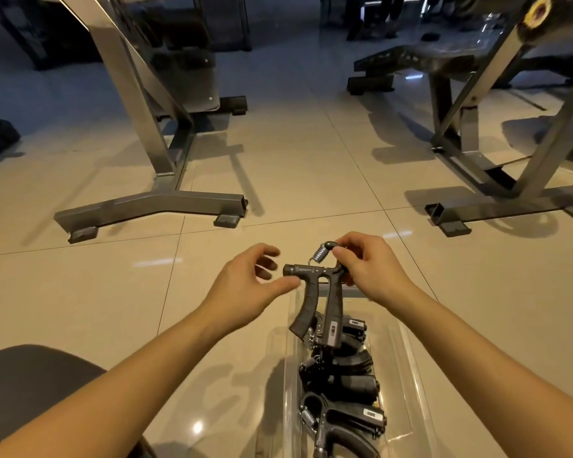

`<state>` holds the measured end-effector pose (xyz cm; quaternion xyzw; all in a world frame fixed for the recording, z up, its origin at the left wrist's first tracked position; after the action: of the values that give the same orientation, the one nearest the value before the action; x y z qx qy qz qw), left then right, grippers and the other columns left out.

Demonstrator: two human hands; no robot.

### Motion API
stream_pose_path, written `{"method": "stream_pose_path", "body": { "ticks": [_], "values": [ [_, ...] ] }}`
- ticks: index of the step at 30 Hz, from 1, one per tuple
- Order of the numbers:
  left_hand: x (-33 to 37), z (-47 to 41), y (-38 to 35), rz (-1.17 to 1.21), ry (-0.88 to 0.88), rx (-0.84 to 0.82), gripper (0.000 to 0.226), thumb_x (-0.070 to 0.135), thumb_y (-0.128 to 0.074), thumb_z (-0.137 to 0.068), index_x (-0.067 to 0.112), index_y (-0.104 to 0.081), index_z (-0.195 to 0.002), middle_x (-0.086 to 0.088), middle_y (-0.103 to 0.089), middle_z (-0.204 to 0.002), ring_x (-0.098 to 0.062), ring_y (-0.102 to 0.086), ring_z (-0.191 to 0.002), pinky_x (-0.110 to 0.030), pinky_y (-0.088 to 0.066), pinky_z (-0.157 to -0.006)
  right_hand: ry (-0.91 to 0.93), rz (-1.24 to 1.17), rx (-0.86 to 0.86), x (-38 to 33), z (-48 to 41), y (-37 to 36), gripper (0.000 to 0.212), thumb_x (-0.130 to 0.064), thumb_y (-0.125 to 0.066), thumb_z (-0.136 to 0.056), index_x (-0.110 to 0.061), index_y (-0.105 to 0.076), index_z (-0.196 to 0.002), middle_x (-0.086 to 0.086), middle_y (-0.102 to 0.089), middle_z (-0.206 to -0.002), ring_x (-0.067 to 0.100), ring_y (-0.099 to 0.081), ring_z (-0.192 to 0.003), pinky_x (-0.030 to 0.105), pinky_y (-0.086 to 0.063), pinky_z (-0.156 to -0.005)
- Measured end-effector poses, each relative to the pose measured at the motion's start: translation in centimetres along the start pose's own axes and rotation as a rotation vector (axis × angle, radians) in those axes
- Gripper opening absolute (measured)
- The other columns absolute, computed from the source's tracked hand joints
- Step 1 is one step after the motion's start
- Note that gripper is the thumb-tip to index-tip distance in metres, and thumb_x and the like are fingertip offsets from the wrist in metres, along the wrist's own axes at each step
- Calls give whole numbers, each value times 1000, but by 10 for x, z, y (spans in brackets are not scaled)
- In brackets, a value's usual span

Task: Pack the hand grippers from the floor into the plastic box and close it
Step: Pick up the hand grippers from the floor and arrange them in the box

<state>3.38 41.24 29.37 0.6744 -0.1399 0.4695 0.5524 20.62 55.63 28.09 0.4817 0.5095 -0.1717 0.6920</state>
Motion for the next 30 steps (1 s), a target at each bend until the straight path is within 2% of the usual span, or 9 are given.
{"method": "stream_pose_path", "body": {
  "ticks": [2, 4, 9, 13, 16, 20, 26, 28, 30],
  "values": [
    [1, 3, -4, -19, -8, -141, 35, 42, -80, -82, 30, -70, -113, 10, -72, -94, -5, -65, -86, -33, -55, -84, 75, 77, -20, -4, 0, -2, 15, -25, -58, -101, -19, -71, -100, 1, -67, -76, 20, -67, -71, 44, -59, -69],
    [3, 6, -8, -59, -36, -153, 18, 35, -76, -87, 27, -75, -103, 7, -73, -84, -11, -66, -81, -39, -55, -82, 118, 89, -17, -6, -1, -5, 18, -26, -57, -100, -19, -73, -100, -5, -65, -74, 17, -65, -71, 46, -58, -73],
    [3, 6, -10, -27, -21, 44, 12, 32, -76, -87, 24, -76, -97, 8, -71, -81, -11, -65, -80, -27, -52, -73, 95, -37, 21, -12, 1, -6, 19, -30, -59, -100, -19, -66, -113, 3, -70, -86, 13, -69, -74, 46, -60, -76],
    [-4, 1, -7, -32, -24, 199, 13, 34, -75, -87, 24, -76, -96, 10, -71, -82, -9, -65, -81, -34, -55, -77, 7, -21, -54, -9, 7, -11, 50, -46, -71, -89, -20, -56, -129, -3, -67, -98, 13, -69, -80, 42, -61, -77],
    [-7, -1, -9, 22, 0, 278, 16, 35, -74, -88, 23, -75, -98, 9, -70, -81, -9, -66, -81, -35, -56, -76, 69, 112, -68, -9, 17, -25, 63, -54, -76, -81, -22, -55, -131, -8, -64, -106, 13, -67, -85, 41, -60, -76],
    [-8, 4, -20, 132, 38, 330, 16, 38, -74, -87, 23, -73, -91, 8, -70, -77, -10, -66, -76, -31, -54, -72, 253, 478, 80, -6, 24, -38, 64, -65, -68, -80, -26, -54, -130, -9, -56, -109, 15, -59, -96, 39, -52, -81],
    [-13, 7, -40, 76, 5, 148, 23, 46, -76, -82, 28, -68, -94, 9, -66, -80, -9, -61, -72, -30, -52, -68, 247, 529, 58, 14, 14, -26, 57, -50, -71, -84, -27, -54, -134, -10, -58, -111, 16, -59, -102, 39, -52, -84],
    [-22, 7, -47, -135, -52, 7, 40, 53, -75, -81, 29, -64, -111, 13, -64, -99, -8, -62, -85, -31, -53, -76, 226, 568, 5, 26, 9, -18, 61, -47, -73, -83, -26, -54, -137, -9, -59, -116, 17, -59, -106, 39, -52, -86],
    [-34, 10, -58, -409, -125, -171, 65, 58, -74, -78, 27, -56, -132, 10, -57, -123, -12, -58, -110, -33, -50, -90, 195, 620, -63, 42, 5, -14, 60, -45, -73, -84, -25, -54, -138, -8, -59, -118, 18, -59, -107, 38, -51, -86]
  ]
}}
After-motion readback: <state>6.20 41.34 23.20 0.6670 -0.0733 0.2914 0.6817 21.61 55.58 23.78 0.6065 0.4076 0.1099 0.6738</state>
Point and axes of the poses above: each hand's wrist, its own z-axis away from the middle knuckle, its own y-axis out of the back of the hand, x = y × z, the point moved 1 cm from there along -z, towards the middle knuckle
